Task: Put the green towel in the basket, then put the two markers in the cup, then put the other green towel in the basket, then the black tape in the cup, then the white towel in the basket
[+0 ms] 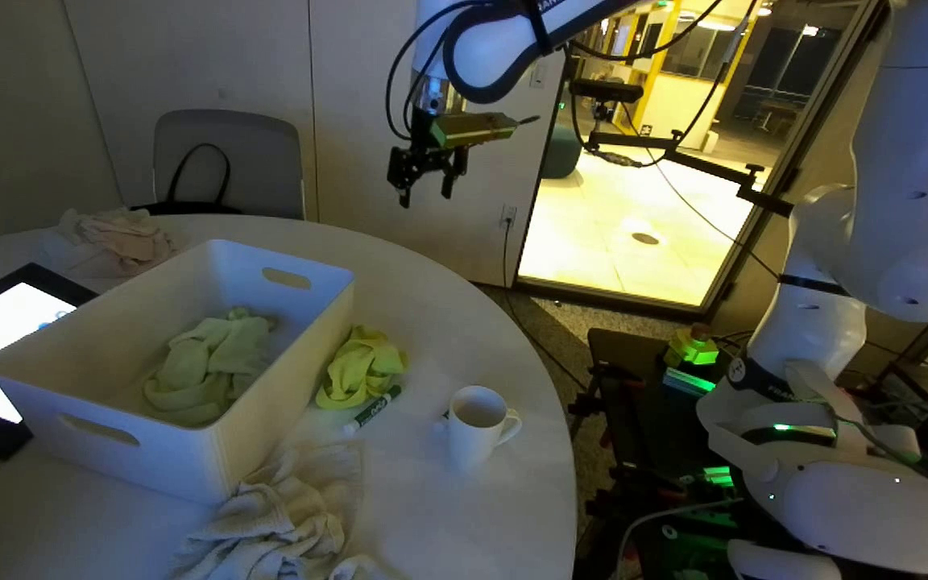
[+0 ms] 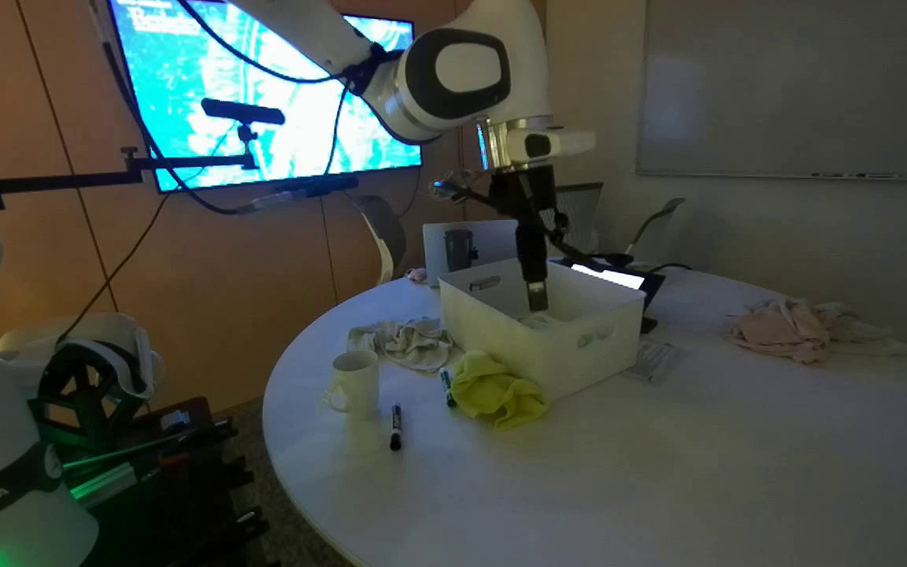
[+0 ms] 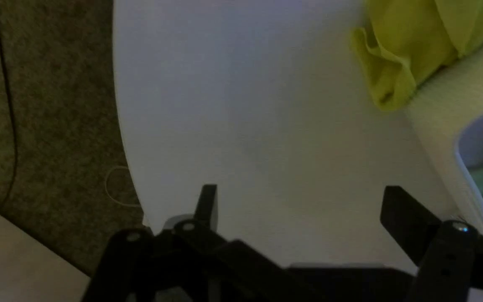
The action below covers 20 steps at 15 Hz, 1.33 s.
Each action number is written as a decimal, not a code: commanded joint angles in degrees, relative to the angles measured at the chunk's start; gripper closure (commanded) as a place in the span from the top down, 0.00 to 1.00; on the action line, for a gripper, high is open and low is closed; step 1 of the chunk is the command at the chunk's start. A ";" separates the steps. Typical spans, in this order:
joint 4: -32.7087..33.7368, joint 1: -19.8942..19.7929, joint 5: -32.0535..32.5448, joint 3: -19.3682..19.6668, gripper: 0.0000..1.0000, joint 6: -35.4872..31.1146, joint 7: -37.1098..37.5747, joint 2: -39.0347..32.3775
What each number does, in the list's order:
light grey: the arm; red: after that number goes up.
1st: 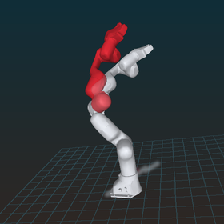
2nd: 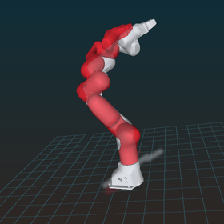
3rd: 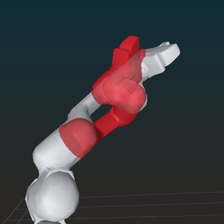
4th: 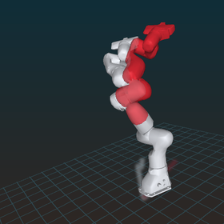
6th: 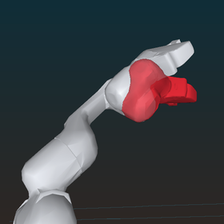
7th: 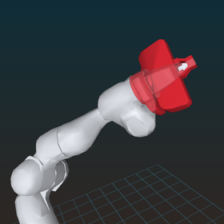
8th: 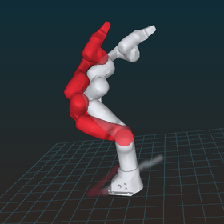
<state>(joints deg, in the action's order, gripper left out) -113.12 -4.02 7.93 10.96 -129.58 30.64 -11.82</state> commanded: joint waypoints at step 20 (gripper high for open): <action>-24.43 -1.25 -26.14 -3.97 1.00 -12.06 -5.16 -4.76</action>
<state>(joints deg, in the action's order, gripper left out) -135.27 -5.25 -14.21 8.21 -137.35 26.39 -16.64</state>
